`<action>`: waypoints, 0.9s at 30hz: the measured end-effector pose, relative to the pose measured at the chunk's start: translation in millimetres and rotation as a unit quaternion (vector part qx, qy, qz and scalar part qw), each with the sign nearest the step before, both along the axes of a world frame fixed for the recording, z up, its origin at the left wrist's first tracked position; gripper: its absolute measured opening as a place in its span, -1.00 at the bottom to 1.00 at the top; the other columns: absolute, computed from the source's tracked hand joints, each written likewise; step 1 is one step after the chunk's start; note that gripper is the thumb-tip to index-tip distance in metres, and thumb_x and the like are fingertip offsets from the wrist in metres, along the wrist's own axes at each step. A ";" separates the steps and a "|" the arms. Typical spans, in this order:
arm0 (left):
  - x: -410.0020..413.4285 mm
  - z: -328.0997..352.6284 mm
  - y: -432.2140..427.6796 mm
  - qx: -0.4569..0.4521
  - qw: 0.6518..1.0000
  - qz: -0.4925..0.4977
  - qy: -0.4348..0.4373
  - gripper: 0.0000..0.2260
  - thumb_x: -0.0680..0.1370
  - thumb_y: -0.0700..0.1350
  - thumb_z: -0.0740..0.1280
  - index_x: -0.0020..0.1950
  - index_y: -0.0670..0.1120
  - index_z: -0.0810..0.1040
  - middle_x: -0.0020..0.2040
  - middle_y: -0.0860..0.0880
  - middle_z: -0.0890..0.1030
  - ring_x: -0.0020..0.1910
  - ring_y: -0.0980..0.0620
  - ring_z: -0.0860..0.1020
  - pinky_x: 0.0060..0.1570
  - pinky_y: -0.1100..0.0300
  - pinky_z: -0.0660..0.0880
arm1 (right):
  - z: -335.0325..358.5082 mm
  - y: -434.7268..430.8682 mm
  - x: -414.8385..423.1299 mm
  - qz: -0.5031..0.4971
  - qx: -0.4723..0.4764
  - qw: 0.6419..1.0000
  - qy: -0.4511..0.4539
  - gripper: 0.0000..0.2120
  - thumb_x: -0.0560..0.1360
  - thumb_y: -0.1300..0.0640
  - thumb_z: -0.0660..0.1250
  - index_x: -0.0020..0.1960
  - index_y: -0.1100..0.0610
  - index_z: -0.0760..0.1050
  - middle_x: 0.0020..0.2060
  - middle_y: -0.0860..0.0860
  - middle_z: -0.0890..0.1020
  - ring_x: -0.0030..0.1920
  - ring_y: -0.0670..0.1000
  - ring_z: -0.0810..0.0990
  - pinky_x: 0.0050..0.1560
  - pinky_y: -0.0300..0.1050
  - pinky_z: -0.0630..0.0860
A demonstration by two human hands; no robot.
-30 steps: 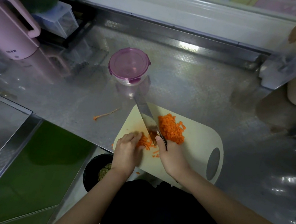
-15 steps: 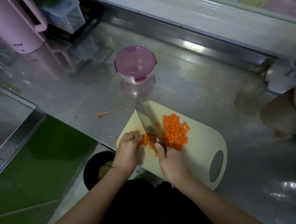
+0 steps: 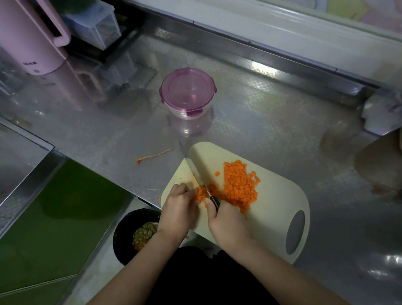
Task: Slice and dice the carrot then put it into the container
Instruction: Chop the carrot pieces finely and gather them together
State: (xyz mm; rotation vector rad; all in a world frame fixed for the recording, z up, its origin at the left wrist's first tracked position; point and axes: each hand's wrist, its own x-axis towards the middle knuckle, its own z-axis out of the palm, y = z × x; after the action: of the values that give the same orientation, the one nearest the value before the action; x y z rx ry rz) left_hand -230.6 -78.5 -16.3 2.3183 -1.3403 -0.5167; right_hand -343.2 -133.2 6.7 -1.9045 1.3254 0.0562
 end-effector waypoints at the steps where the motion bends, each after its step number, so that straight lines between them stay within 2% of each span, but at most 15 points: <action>1: -0.1 0.4 -0.3 0.002 1.000 0.000 0.000 -0.71 0.51 -0.25 0.31 0.22 -0.20 0.56 -0.04 -0.18 0.53 0.06 -0.14 0.45 -0.03 0.14 0.35 | 0.3 0.7 0.9 0.007 -0.012 1.000 0.004 -0.51 0.60 -0.16 0.04 0.01 0.23 0.51 -0.10 0.20 0.62 -0.06 0.25 0.59 -0.11 0.01 0.51; 5: -0.9 1.0 0.1 0.002 1.000 -0.003 -0.003 -0.73 0.52 -0.24 0.30 0.21 -0.21 0.57 -0.03 -0.18 0.53 0.06 -0.14 0.45 -0.04 0.14 0.37 | 1.1 -2.8 4.1 0.013 -0.005 1.000 0.003 -0.51 0.60 -0.16 0.04 0.01 0.24 0.51 -0.09 0.21 0.62 -0.05 0.25 0.59 -0.11 0.02 0.51; 9: 0.3 0.9 2.9 0.003 1.000 -0.009 -0.001 -0.72 0.53 -0.23 0.30 0.23 -0.19 0.55 -0.02 -0.16 0.52 0.06 -0.13 0.43 -0.02 0.17 0.33 | -0.4 -12.7 6.9 -0.004 0.029 0.999 -0.019 -0.54 0.59 -0.18 0.04 -0.17 0.16 0.45 -0.25 0.14 0.58 -0.14 0.24 0.60 -0.23 -0.06 0.43; 14: 4.5 -0.1 3.0 0.004 1.000 -0.004 0.016 -0.65 0.53 -0.18 0.33 0.31 -0.14 0.50 0.01 -0.13 0.52 0.09 -0.09 0.42 0.00 0.23 0.27 | 7.0 -23.1 10.3 -0.016 0.035 0.998 -0.045 -0.53 0.60 -0.18 0.04 -0.27 0.14 0.41 -0.31 0.14 0.58 -0.23 0.18 0.59 -0.23 -0.04 0.51; 15: 4.8 0.0 2.4 0.006 1.000 -0.001 0.021 -0.64 0.53 -0.18 0.33 0.33 -0.13 0.48 0.02 -0.12 0.51 0.10 -0.09 0.42 0.00 0.24 0.27 | 9.3 -24.6 10.2 -0.022 0.037 0.998 -0.053 -0.52 0.60 -0.17 0.04 -0.32 0.13 0.38 -0.36 0.11 0.55 -0.29 0.15 0.57 -0.30 -0.05 0.49; 17: 4.8 -0.2 1.7 0.005 0.999 0.002 0.032 -0.63 0.53 -0.17 0.34 0.33 -0.14 0.48 0.03 -0.12 0.51 0.11 -0.09 0.42 0.03 0.24 0.28 | 13.9 -25.7 8.4 -0.027 0.042 0.997 -0.065 -0.52 0.61 -0.14 0.06 -0.38 0.10 0.31 -0.45 0.03 0.46 -0.41 0.05 0.46 -0.44 -0.13 0.31; 21: 7.6 0.9 2.7 -0.017 0.996 0.030 0.085 -0.61 0.44 -0.11 0.44 0.24 -0.18 0.56 0.04 -0.12 0.55 0.08 -0.12 0.50 0.12 0.15 0.41 | 22.5 -21.2 -1.0 -0.014 0.033 0.996 -0.082 -0.52 0.63 -0.09 0.06 -0.41 0.10 0.29 -0.48 0.01 0.42 -0.45 -0.02 0.39 -0.46 -0.19 0.23; 27: 12.9 3.2 7.2 -0.015 0.997 0.030 0.076 -0.60 0.43 -0.13 0.45 0.25 -0.16 0.55 0.07 -0.13 0.54 0.05 -0.07 0.52 0.08 0.26 0.36 | 22.6 -11.2 -12.8 0.005 0.055 0.996 -0.071 -0.54 0.63 -0.10 0.05 -0.39 0.09 0.27 -0.47 0.00 0.38 -0.43 -0.03 0.37 -0.43 -0.19 0.23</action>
State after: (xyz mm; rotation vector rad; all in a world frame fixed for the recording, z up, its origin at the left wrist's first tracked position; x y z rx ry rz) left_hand -217.7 -71.3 -13.0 2.2381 -1.1974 -0.6345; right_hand -356.0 -144.4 29.2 -1.7885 1.1926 -0.0006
